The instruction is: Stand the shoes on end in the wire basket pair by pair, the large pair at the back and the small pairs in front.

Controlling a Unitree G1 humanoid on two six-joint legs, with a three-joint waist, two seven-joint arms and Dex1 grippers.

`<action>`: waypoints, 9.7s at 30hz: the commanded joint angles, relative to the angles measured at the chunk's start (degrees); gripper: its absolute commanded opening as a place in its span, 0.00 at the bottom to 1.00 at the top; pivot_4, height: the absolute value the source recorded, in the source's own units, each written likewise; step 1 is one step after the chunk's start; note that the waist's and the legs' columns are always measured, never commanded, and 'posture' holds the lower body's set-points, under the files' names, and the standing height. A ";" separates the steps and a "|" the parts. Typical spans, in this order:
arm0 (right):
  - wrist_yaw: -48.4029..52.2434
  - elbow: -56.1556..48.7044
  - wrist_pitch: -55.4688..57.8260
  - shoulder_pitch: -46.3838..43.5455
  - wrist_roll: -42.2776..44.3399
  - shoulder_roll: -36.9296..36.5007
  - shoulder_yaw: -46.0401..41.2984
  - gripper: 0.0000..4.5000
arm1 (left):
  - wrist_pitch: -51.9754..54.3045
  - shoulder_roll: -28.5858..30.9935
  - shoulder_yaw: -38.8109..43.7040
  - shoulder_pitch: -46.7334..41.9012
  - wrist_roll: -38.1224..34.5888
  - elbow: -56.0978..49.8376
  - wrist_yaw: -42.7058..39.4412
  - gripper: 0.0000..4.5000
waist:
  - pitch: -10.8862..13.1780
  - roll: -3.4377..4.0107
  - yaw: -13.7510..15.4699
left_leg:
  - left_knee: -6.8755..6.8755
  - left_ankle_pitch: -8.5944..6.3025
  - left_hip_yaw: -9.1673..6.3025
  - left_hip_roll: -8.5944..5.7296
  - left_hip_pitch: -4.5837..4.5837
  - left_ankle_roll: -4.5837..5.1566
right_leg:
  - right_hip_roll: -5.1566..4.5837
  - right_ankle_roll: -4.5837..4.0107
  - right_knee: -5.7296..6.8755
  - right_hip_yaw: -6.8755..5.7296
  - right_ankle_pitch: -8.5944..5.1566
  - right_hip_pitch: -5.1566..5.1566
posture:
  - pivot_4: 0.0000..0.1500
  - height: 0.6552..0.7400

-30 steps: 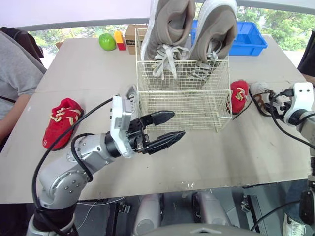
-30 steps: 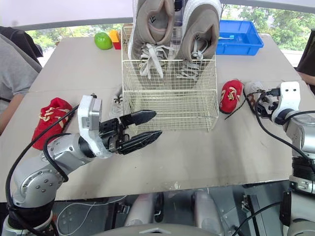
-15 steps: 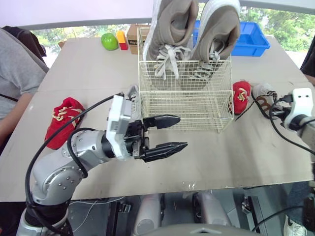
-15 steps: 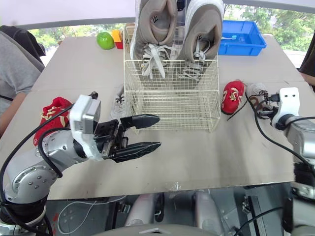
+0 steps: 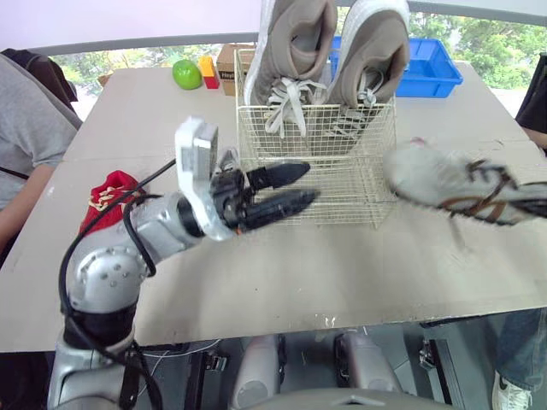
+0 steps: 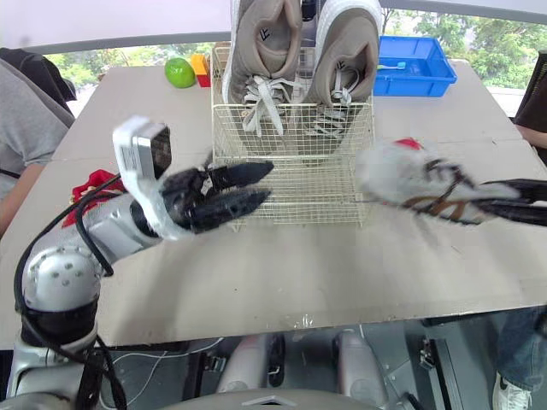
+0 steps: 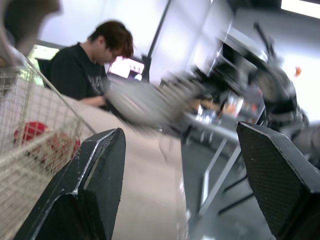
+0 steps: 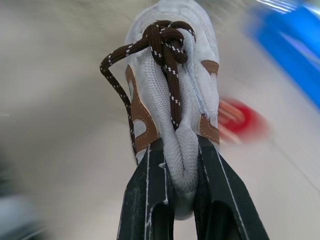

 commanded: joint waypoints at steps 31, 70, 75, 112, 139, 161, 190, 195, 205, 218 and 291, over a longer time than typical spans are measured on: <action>-5.75 11.40 -4.70 -39.95 -10.71 12.88 46.16 0.74 | 10.16 2.04 4.88 -9.69 15.26 5.39 -7.71 0.13 | 0.15 -0.29 1.29 | 0.00 0.01 -0.01 -0.04 -0.45 -0.05 | -0.25 0.06 0.16 -0.21 0.20 -0.36 | 1.00 1.00; -71.25 12.61 11.89 -39.37 49.23 39.53 39.34 0.13 | 2.11 -8.99 5.67 2.21 8.24 -5.03 5.94 0.13 | 0.12 -0.31 -0.04 | 0.27 0.04 0.02 -0.14 -0.26 -0.06 | -0.12 0.05 0.61 -0.11 0.20 -0.23 | 1.00 1.00; -73.52 13.05 10.80 -39.25 48.77 38.81 40.92 0.14 | 1.81 -8.84 5.29 2.90 8.02 -6.31 6.16 0.13 | 0.12 -0.31 -0.03 | 0.27 0.03 0.01 -0.12 -0.27 -0.06 | -0.12 0.05 0.61 -0.10 0.20 -0.24 | 1.00 1.00; -46.42 16.73 -19.32 -40.98 1.78 27.48 43.49 0.00 | -7.45 -0.29 10.16 20.49 16.82 -15.46 -2.14 0.79 | 0.13 -0.30 0.04 | -0.12 0.03 0.17 -0.07 -0.28 -0.06 | -0.15 -0.19 0.06 0.15 0.08 -0.37 | 1.00 1.00; -22.27 32.06 -30.60 -33.84 -13.95 37.24 48.96 0.00 | -12.23 3.24 15.83 32.94 16.46 -22.04 -4.57 0.79 | 0.15 -0.27 -0.03 | -0.21 0.03 0.13 0.00 -0.21 -0.06 | -0.14 -0.18 -0.04 0.09 0.09 -0.29 | 1.00 1.00; -19.76 38.51 -24.16 -33.51 -18.21 35.58 47.31 0.60 | -12.72 6.97 22.81 40.49 16.73 -22.41 -4.07 0.80 | 0.04 -0.33 0.20 | -0.16 0.03 0.14 -0.01 -0.10 -0.07 | -0.17 -0.21 -0.04 -0.04 0.09 -0.10 | 1.00 1.00; -27.72 -9.64 -12.50 -15.44 5.89 28.51 37.88 0.99 | 6.95 11.31 -10.07 -13.86 44.31 42.15 -0.03 0.74 | 0.06 -0.50 1.64 | -0.09 0.04 0.12 -0.18 -0.29 -0.08 | -0.18 0.04 -0.08 -0.41 0.22 -0.08 | 1.00 1.00; -31.02 -13.69 -12.15 -11.86 8.37 26.85 35.56 1.00 | -1.02 8.46 -19.33 -22.29 55.65 57.49 -14.18 0.28 | 0.05 -0.49 1.18 | -0.14 0.04 0.22 -0.16 -0.25 -0.08 | -0.16 0.03 -0.09 -0.33 0.21 -0.09 | 1.00 1.00; -32.41 -12.86 -14.33 -9.71 8.68 25.79 36.01 1.00 | 8.13 11.47 -7.33 -18.89 52.36 46.68 -19.24 0.01 | 0.05 -0.54 1.29 | -0.10 0.03 0.04 -0.03 -0.31 -0.06 | -0.27 -0.11 -0.09 -0.29 0.12 -0.09 | 1.00 1.00; -26.13 -2.73 -20.26 -12.29 3.11 27.24 39.98 1.00 | 12.03 -4.92 22.99 -11.31 39.45 -3.69 13.33 0.01 | 0.06 -0.62 1.67 | -0.01 0.04 -0.17 -0.03 -0.27 -0.07 | -0.34 0.07 0.00 -0.30 0.23 -0.04 | 1.00 1.00; -73.80 6.12 11.54 -18.14 -8.89 41.63 35.12 1.00 | -4.22 7.44 -6.77 6.30 1.61 -35.15 35.01 0.77 | -0.10 -0.36 1.21 | 0.63 0.03 -0.01 -0.08 -0.17 -0.06 | -0.08 -0.18 0.66 0.02 0.09 -0.05 | 1.00 1.00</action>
